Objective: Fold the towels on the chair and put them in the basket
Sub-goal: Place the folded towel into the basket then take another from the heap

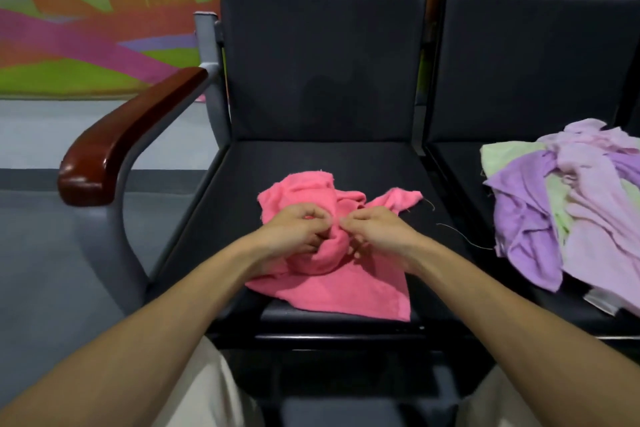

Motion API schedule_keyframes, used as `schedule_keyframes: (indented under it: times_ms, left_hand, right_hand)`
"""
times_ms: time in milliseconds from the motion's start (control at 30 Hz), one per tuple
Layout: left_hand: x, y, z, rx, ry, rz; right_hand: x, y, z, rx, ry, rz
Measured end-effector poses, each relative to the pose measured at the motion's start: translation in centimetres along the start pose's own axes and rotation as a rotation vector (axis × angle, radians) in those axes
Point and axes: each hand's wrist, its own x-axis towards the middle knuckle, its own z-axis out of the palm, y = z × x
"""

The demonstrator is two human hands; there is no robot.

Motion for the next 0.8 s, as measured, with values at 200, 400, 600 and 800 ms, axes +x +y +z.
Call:
schedule_keyframes:
  times_ms: [200,400,600,800]
  left_hand:
    - [1.6,-0.7,-2.6,0.285,0.517,0.329]
    - [4.5,-3.2,-3.7,0.646,0.306,0.296]
    - [4.8,-3.3,-2.2,0.922,0.393,0.443]
    - [0.5,-1.5,-2.0,0.387,0.067,0.35]
  right_hand:
    - [-0.1,-1.6,-1.1,0.47,0.124,0.065]
    - [-0.6,-0.9,-4.2,0.696,0.242,0.077]
    - [-2.0,0.0,-7.2,0.603,0.246,-0.027]
    - [-2.2,0.5,-9.3,0.477,0.54,-0.173]
